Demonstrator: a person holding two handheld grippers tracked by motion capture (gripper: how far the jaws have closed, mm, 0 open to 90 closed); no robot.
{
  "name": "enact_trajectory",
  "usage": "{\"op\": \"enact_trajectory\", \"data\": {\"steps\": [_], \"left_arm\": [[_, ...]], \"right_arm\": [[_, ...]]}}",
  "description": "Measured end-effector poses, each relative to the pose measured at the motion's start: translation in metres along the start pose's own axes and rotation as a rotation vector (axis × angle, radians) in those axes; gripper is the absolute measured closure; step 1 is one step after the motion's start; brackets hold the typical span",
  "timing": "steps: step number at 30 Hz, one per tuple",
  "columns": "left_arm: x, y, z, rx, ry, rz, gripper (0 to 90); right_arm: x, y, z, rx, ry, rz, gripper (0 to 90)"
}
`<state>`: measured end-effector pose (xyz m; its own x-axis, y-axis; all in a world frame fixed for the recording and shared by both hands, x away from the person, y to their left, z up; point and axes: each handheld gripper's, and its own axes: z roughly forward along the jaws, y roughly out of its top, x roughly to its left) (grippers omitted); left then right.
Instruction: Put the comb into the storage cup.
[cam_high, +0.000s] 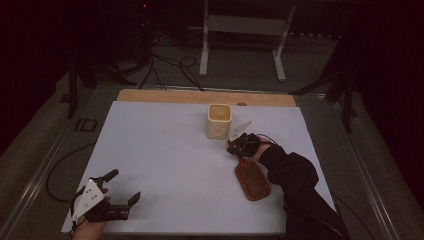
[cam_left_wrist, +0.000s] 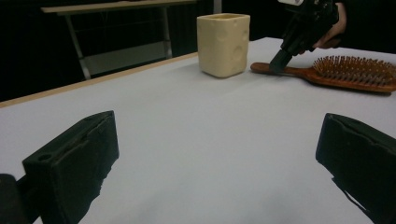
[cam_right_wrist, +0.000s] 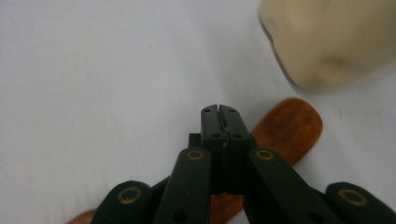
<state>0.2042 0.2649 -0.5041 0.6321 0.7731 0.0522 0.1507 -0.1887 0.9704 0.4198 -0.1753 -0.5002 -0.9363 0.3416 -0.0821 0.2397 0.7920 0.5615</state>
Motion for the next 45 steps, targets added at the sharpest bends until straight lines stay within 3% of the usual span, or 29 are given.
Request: {"op": "enact_trajectory", "data": {"steps": [12,18,29,45], "left_arm": [[0.000,0.000,0.000,0.003,-0.001,0.001,0.0],[0.000,0.000,0.001,0.003,0.001,0.000,0.0],[0.000,0.000,0.001,0.004,0.000,0.000,0.0],[-0.001,0.000,0.001,0.007,-0.002,0.001,0.0]], "right_arm": [[-0.006,-0.015,-0.008,-0.009,-0.019,0.038,90.0],[-0.009,-0.028,-0.012,0.018,-0.037,0.058,90.0],[-0.013,-0.052,-0.032,0.017,-0.062,0.100,90.0],[0.002,-0.090,-0.060,0.016,-0.093,0.139,90.0]]}}
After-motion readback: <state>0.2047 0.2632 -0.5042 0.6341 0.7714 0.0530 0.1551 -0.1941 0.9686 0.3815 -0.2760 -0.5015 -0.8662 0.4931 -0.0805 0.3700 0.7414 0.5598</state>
